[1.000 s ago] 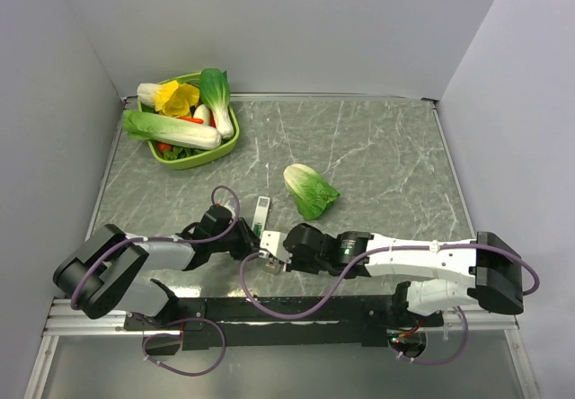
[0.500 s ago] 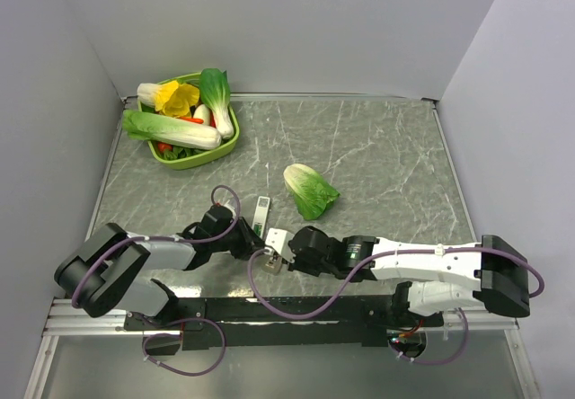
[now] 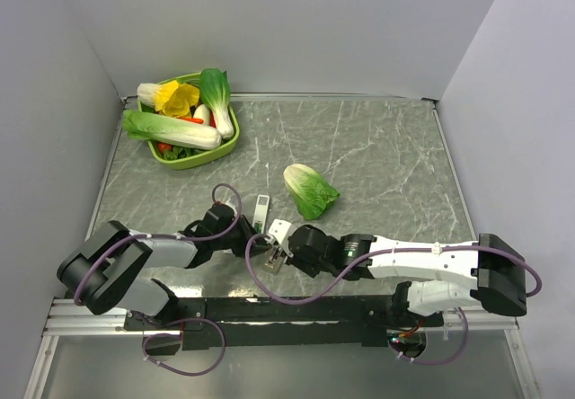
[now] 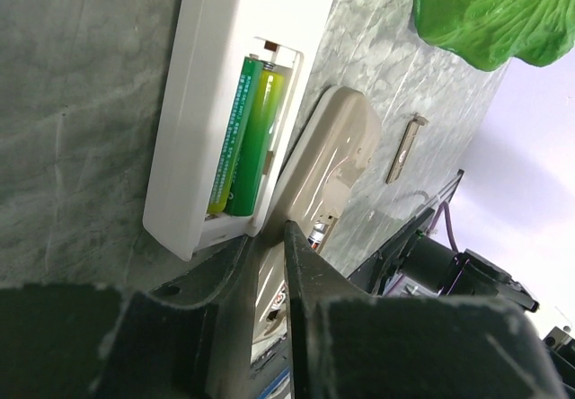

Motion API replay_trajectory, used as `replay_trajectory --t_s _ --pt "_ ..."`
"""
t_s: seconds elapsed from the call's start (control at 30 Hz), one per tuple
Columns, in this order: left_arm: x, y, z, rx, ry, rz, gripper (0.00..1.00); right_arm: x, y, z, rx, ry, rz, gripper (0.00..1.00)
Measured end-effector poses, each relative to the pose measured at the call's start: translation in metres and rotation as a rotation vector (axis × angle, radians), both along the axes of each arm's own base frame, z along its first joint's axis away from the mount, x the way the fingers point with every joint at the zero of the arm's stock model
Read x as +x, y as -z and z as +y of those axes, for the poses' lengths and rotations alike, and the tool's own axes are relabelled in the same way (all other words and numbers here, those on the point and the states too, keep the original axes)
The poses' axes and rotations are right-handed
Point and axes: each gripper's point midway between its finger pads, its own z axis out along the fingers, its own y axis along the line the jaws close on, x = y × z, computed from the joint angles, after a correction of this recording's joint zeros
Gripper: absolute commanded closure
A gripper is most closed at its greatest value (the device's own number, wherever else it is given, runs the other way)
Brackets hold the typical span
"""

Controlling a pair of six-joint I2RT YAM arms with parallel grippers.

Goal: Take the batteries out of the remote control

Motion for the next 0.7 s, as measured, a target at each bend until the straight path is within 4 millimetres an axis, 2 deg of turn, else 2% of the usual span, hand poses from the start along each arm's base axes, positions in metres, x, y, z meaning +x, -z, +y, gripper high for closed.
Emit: replay_trajectory --t_s 0.7 --pt "0.0014 -0.0003 0.0005 0.01 -0.01 -0.012 0.79 -0.0058 0.0011 0.0053 0.078 0.181 0.108 1.0"
